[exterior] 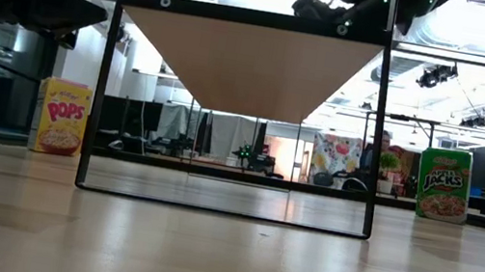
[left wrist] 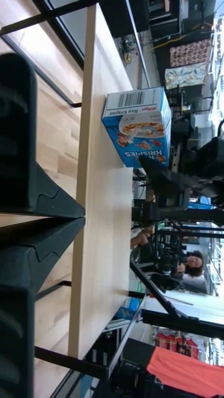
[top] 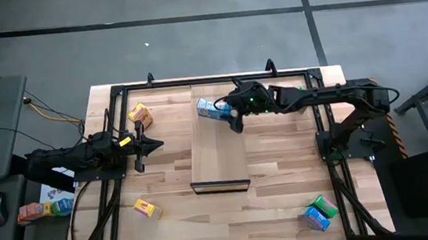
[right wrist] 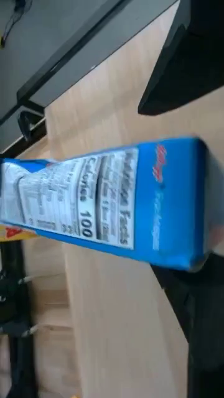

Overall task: Stack cereal on shelf
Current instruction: Adjust the blue cereal box on the shelf

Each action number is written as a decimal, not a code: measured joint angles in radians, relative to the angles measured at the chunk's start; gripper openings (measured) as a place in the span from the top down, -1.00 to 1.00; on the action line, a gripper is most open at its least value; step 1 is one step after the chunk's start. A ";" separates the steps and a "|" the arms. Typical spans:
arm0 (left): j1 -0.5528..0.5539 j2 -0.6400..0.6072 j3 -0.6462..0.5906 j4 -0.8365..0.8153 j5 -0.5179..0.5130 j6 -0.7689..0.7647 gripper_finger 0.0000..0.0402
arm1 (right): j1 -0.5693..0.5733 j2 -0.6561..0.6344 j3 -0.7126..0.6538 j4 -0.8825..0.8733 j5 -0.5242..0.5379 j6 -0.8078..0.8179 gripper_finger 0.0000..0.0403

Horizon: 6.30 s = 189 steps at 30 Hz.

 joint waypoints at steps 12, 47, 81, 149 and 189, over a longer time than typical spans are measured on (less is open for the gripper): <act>0.000 0.000 0.000 0.000 0.000 0.000 0.98 | 0.034 -0.001 0.236 -0.318 0.116 -0.067 0.41; 0.000 0.000 0.000 0.000 0.000 0.000 0.98 | -0.014 0.312 1.065 -1.444 0.000 0.271 0.57; 0.000 0.000 0.000 0.000 0.000 0.000 0.98 | -0.014 0.314 1.021 -1.432 -0.057 0.158 0.42; 0.000 0.000 0.000 0.000 0.000 0.000 0.98 | 0.254 -0.052 -0.201 0.539 0.374 0.099 1.00; 0.000 0.000 0.000 0.000 0.000 0.000 0.98 | 0.162 0.325 0.174 0.480 0.855 -0.002 1.00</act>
